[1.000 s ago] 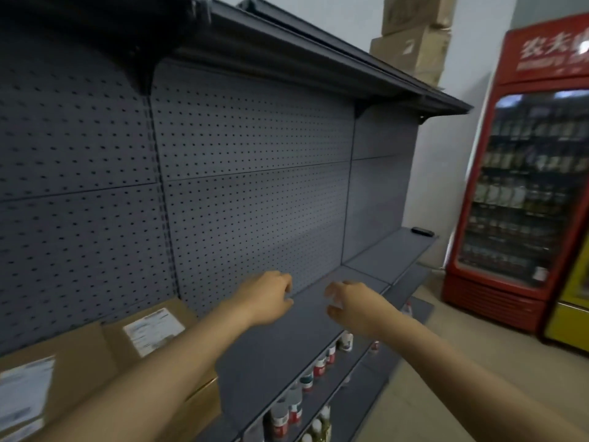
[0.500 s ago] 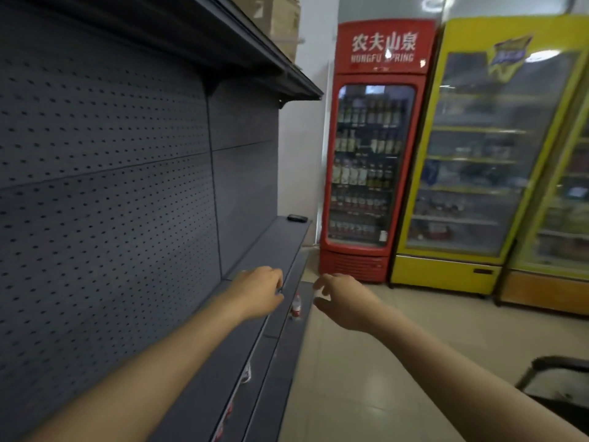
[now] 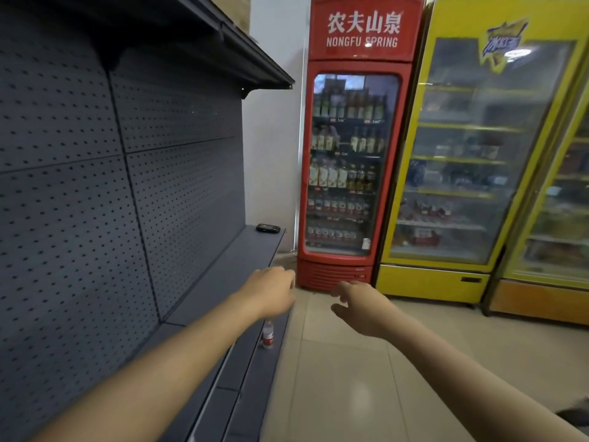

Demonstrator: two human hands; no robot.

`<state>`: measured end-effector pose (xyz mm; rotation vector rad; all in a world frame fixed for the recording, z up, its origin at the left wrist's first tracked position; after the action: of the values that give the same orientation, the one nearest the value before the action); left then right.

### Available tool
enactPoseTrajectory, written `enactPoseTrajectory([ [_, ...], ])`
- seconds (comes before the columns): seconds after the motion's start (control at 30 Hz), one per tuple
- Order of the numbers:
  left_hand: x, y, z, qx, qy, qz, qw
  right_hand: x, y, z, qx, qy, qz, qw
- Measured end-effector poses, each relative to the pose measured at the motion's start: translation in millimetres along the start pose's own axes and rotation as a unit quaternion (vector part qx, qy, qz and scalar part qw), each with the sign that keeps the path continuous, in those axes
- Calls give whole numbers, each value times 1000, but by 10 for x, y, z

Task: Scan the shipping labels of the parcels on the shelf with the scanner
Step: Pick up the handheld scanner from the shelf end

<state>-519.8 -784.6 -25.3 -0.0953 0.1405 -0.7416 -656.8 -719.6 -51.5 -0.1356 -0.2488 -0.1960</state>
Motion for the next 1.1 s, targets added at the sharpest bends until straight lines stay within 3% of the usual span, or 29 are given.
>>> enactPoseTrajectory([
  [0.57, 1238, -2965, -576, 46, 23, 19, 998, -729, -3004, -291, 14, -22, -5, 1000],
  [0.8, 1297, -4102, -921, 49, 19, 0, 999, -1194, -4046, -446, 25, -37, -22, 999],
  [1.1, 1469, -5802, -1281, 67, 33, 33, 997, -1943, -5584, -513, 42, -24, 3, 999],
])
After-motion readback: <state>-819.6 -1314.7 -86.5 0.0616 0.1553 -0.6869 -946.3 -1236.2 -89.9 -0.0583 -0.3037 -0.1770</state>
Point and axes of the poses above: each hand's wrist, its own y-axis away from the middle knuckle, its own z-axis out of the back of the hand, x = y × z, the point moved 8 cm from there along -y, towards the middle knuckle, and after that the axes turned 4 degrees about -x, right-handed, at the moved point
